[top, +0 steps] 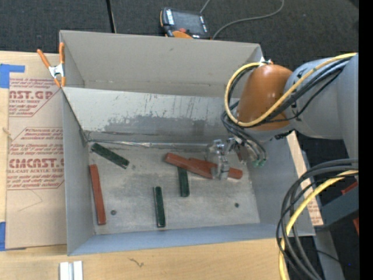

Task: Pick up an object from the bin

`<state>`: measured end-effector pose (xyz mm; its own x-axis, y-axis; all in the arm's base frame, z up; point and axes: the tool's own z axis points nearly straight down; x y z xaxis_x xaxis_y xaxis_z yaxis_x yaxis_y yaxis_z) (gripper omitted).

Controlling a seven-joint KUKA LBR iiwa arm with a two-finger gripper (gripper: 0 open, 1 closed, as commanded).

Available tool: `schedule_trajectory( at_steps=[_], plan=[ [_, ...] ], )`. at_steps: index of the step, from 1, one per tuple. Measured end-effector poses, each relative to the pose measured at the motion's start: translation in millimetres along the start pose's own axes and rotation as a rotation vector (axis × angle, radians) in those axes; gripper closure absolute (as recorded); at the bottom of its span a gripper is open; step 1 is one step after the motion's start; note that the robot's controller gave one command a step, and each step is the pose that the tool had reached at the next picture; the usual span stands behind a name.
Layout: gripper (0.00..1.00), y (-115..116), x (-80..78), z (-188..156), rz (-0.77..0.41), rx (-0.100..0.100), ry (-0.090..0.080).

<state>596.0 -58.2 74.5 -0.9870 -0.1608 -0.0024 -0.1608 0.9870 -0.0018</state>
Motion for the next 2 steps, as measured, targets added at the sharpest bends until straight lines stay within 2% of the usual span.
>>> schedule_trajectory(
  at_steps=[1, 2],
  plan=[
    [1.0, -43.5, 23.7, 0.8, -0.027, -0.011, -0.01],
    [0.0, -42.5, 23.2, 0.7, -0.032, -0.009, -0.009]
  ],
)
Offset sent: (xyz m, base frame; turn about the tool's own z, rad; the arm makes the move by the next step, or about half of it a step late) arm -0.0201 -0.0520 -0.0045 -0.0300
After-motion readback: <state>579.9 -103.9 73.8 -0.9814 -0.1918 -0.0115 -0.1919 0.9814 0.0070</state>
